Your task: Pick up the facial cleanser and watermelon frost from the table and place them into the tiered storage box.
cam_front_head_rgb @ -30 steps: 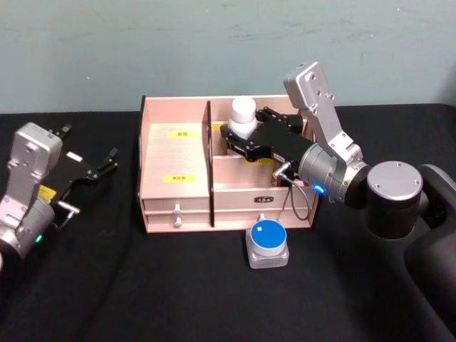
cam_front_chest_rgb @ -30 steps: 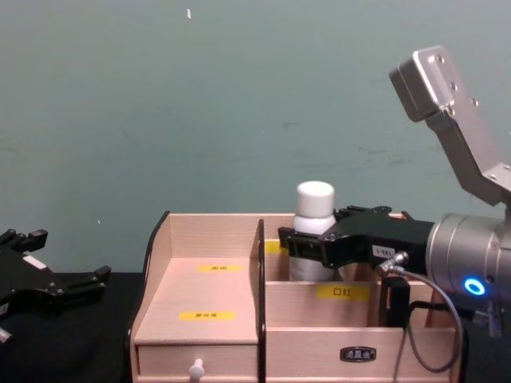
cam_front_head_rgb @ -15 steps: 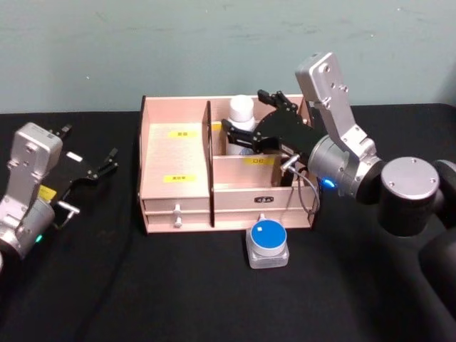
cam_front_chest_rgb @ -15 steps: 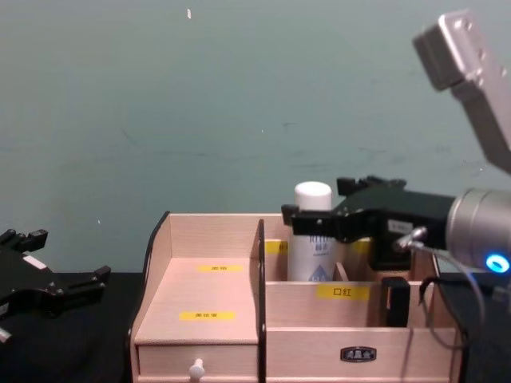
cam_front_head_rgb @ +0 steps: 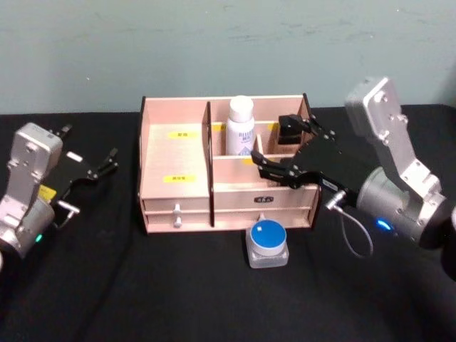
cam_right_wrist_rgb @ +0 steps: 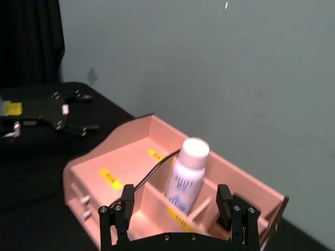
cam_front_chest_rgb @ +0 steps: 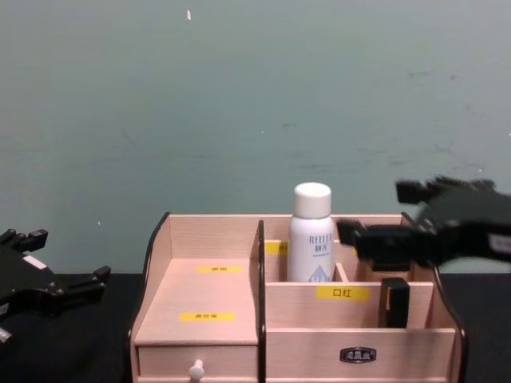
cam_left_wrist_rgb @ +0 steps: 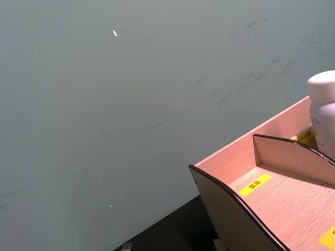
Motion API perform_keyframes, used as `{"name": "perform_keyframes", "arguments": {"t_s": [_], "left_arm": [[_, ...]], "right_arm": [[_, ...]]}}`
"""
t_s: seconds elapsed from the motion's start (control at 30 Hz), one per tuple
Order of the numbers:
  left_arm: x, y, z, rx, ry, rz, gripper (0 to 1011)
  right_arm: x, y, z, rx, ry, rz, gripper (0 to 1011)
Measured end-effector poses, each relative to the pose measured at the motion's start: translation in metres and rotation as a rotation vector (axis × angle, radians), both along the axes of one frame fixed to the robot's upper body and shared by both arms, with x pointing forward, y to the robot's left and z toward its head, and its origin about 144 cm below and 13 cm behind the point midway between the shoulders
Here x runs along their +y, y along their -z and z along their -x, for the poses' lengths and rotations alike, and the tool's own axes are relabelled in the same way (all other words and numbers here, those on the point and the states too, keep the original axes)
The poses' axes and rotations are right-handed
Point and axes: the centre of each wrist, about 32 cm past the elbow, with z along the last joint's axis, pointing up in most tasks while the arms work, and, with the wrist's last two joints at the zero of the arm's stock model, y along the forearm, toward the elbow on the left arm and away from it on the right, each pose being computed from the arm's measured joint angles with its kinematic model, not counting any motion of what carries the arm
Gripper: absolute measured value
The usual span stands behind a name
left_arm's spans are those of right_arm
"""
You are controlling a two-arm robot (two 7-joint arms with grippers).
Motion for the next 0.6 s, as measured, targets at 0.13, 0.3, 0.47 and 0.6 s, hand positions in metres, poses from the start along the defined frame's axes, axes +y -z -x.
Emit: {"name": "perform_keyframes", "arguments": {"t_s": [0.13,0.3,0.47,0.6], "left_arm": [[0.000,0.000,0.000,0.000,0.000,0.000,1001],[0.000,0.000,0.000,0.000,0.000,0.000,1001],[0.000,0.000,0.000,0.000,0.000,0.000,1001],[0.000,0.000,0.000,0.000,0.000,0.000,1001]], "right_arm": [[-0.005,0.007,0.022,0.054,0.011,0.003,1002],[-0.007,0.020,0.043,0.134,0.028,0.001,1002],[-0.006,0.031,0.059,0.188,0.046,0.000,1003],[-0.005,0.040,0.070,0.234,0.051,0.000,1003]]}}
